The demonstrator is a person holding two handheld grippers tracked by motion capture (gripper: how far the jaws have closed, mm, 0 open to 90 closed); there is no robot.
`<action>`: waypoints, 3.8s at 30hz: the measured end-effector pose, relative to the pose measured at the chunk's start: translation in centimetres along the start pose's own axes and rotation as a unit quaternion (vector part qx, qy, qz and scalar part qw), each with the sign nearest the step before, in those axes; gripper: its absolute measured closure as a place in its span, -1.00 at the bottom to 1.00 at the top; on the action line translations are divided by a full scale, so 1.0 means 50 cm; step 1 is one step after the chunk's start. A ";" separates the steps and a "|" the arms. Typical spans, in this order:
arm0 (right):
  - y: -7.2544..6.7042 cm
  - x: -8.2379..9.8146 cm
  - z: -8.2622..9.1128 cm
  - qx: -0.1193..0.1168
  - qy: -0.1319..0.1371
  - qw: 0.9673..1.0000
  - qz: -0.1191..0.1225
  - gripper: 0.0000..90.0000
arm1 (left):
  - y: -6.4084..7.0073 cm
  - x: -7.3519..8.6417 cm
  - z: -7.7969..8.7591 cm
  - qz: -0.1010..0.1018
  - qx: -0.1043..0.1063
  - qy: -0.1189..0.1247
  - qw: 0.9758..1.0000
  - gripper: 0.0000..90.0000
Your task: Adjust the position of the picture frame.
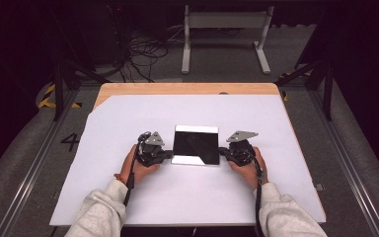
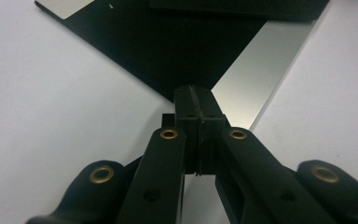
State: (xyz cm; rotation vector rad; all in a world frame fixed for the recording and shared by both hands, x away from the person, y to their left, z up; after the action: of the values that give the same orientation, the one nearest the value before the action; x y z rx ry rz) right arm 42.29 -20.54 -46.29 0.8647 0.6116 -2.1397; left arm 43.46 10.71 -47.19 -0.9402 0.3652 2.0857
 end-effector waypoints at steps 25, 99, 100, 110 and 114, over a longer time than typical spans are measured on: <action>-0.005 0.032 0.035 0.009 0.002 1.000 -0.008 1.00 | 0.032 -0.006 -0.005 -0.006 0.034 0.000 0.999 1.00; -0.030 0.051 0.085 -0.005 -0.001 0.999 0.032 0.86 | 0.060 0.025 0.074 -0.068 0.008 0.021 0.997 0.70; -0.031 0.053 0.087 -0.007 -0.003 0.999 0.034 0.83 | 0.060 0.034 0.085 -0.076 0.004 0.022 0.997 0.66; -0.053 0.061 0.116 -0.020 -0.010 0.999 0.045 0.81 | 0.033 0.122 0.191 -0.031 -0.058 0.056 0.996 0.09; -0.065 0.055 0.114 -0.024 -0.017 0.998 0.054 0.79 | 0.020 0.153 0.218 -0.001 -0.077 0.058 0.995 -0.12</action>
State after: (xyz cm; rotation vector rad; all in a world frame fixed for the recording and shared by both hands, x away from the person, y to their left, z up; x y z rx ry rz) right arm 36.18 -23.48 -44.06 0.8152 0.5826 -2.0306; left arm 34.21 20.16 -45.40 -1.1561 0.2649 2.0853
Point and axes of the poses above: each handheld gripper's, and its own axes: z roughly backward along the jaws, x roughly out of its underside, y roughly to its right, the point moved 1 cm from there along -z, roughly forward along the jaws, and after that the axes turned 13 degrees about -x, right-handed, at the moved point
